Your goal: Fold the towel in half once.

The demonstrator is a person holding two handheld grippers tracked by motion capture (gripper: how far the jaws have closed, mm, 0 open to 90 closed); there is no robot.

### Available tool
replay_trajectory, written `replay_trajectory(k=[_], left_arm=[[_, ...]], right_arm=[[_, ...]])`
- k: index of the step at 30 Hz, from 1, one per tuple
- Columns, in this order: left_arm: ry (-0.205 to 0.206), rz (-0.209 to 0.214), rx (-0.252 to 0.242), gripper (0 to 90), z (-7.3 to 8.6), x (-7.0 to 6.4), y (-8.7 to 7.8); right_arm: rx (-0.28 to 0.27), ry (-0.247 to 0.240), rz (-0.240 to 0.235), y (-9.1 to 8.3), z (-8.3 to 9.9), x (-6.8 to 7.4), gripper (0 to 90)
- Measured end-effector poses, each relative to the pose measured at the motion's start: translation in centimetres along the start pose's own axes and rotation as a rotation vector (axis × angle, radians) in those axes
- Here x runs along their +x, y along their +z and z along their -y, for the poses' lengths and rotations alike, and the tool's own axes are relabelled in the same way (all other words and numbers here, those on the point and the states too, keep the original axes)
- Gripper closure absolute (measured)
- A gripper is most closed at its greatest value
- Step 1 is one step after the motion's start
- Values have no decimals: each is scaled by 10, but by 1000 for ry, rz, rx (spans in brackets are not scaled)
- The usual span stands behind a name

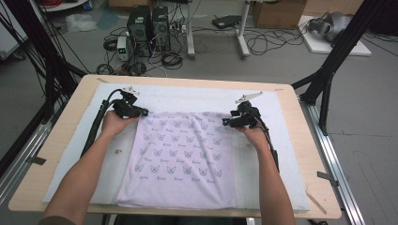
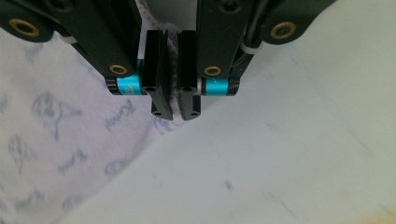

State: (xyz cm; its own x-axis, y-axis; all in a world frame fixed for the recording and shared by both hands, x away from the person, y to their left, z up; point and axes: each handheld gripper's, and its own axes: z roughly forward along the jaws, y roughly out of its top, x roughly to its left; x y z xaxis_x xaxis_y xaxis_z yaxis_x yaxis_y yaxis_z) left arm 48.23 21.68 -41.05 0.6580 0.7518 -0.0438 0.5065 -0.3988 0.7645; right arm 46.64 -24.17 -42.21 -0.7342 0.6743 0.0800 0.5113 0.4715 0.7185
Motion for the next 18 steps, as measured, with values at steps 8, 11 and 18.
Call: replay_trajectory(k=[8,11,18], left_arm=[[-37,-65,43,583,4,6,-6],[-35,-58,26,545,4,8,-10],[-42,-43,14,549,4,12,-12]], right_arm=[[4,-35,-6,-9,-21,8,373],[19,-36,-6,-10,-23,6,370],[28,-47,1,-8,-28,4,371]])
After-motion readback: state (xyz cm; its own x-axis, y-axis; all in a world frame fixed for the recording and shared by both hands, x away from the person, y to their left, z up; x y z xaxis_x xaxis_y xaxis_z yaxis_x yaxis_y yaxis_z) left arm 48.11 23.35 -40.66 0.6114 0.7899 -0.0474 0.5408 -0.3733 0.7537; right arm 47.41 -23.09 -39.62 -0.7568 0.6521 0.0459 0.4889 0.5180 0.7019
